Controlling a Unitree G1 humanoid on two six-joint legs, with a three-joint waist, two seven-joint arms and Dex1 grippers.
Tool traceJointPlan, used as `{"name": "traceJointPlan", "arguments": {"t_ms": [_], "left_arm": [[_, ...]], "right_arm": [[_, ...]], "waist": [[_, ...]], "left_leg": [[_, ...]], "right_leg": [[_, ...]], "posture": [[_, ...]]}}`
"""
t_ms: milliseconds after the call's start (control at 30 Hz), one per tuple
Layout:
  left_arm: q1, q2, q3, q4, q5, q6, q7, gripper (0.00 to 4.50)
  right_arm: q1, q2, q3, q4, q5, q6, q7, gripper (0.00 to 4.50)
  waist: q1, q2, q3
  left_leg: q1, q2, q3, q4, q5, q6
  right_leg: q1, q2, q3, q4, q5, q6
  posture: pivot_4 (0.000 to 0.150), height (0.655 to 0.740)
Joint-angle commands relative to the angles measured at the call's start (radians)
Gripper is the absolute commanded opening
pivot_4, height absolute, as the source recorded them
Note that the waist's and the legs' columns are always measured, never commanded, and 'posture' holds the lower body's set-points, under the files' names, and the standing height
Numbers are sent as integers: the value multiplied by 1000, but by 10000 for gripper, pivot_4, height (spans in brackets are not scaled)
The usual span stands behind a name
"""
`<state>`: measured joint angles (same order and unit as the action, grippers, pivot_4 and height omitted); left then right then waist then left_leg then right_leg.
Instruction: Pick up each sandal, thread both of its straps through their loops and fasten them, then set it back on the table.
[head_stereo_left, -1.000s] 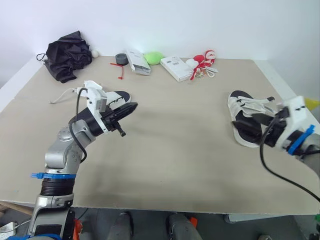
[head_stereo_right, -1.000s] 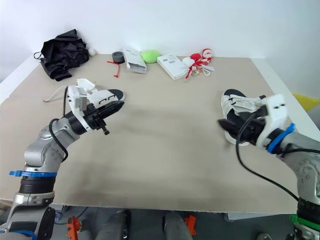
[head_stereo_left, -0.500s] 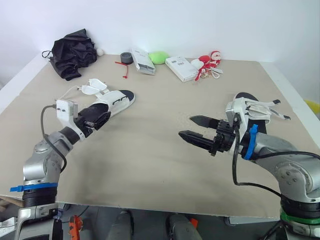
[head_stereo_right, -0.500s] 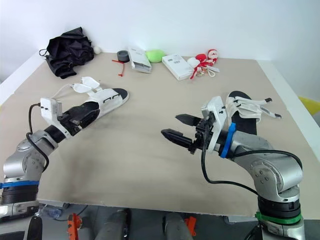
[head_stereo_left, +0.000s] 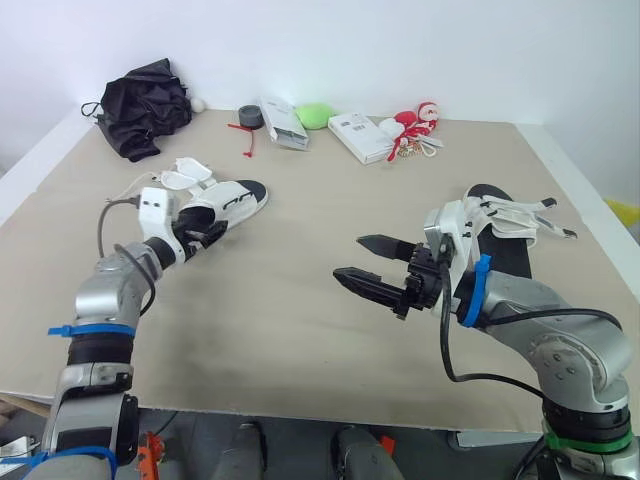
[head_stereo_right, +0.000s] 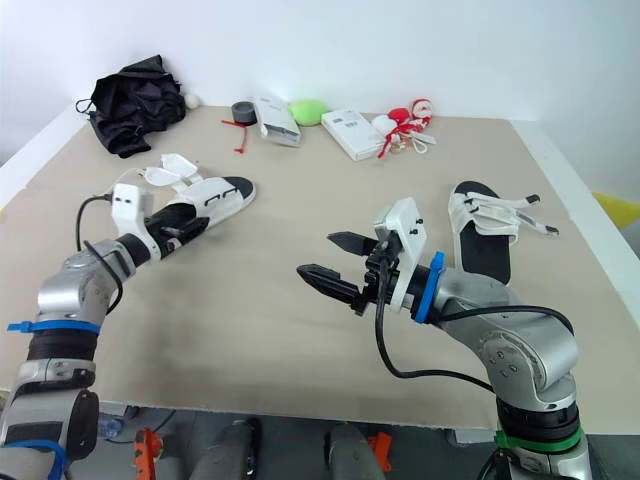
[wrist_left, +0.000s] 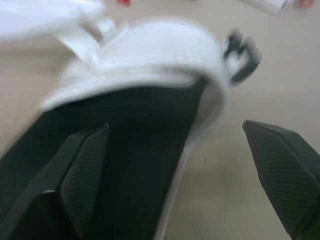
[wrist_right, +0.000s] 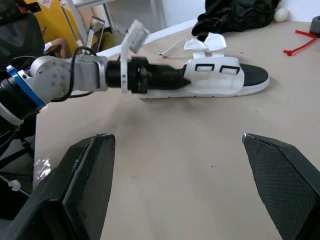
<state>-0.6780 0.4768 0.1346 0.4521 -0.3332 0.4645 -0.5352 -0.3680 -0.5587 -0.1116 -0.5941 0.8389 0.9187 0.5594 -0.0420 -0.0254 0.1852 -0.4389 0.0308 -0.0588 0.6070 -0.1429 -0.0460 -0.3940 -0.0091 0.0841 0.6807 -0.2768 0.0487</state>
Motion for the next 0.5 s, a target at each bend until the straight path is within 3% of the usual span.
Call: {"name": "traceJointPlan", "arguments": {"t_ms": [33,233,267,367,400,500], "left_arm": [[-75,-15,-42,81,54,-26,-11,44230],[-281,-75,-68,370,129,-152,-4,44230],[-311,-84,-68,407,137,-176,-7,42013],[-374,-106,-72,494,158,-235,-33,32038],[-382,-111,-74,512,162,-246,-43,25283],[-389,-118,-74,547,173,-271,-61,11882]], "right_arm": [[-9,4,-2,-43,7,-26,-18,43833],[-3,7,1,-49,1,-36,-46,43833],[-2,7,2,-50,0,-38,-49,43833],[1,7,3,-52,-6,-42,-64,43833],[4,6,3,-55,-6,-43,-68,43833],[13,5,2,-62,-5,-44,-80,43833]], "waist": [[0,0,0],[0,-1,0],[0,-1,0],[0,-1,0],[0,-1,0],[-3,-1,0]], "left_leg": [[0,0,0,0,0,0],[0,-1,0,0,0,0],[0,-1,0,0,0,0],[-1,-1,0,0,0,0],[-2,-1,0,0,0,0],[-4,-1,0,-2,0,0]], "right_leg": [[0,0,0,0,0,0],[0,0,0,0,0,0],[0,0,0,0,0,0],[-1,0,0,0,0,1],[-2,0,0,0,0,1],[-5,0,1,0,0,1]], "posture": [[1500,7380],[1500,7380],[1500,7380],[1500,7380],[1500,7380],[1500,7380]]}}
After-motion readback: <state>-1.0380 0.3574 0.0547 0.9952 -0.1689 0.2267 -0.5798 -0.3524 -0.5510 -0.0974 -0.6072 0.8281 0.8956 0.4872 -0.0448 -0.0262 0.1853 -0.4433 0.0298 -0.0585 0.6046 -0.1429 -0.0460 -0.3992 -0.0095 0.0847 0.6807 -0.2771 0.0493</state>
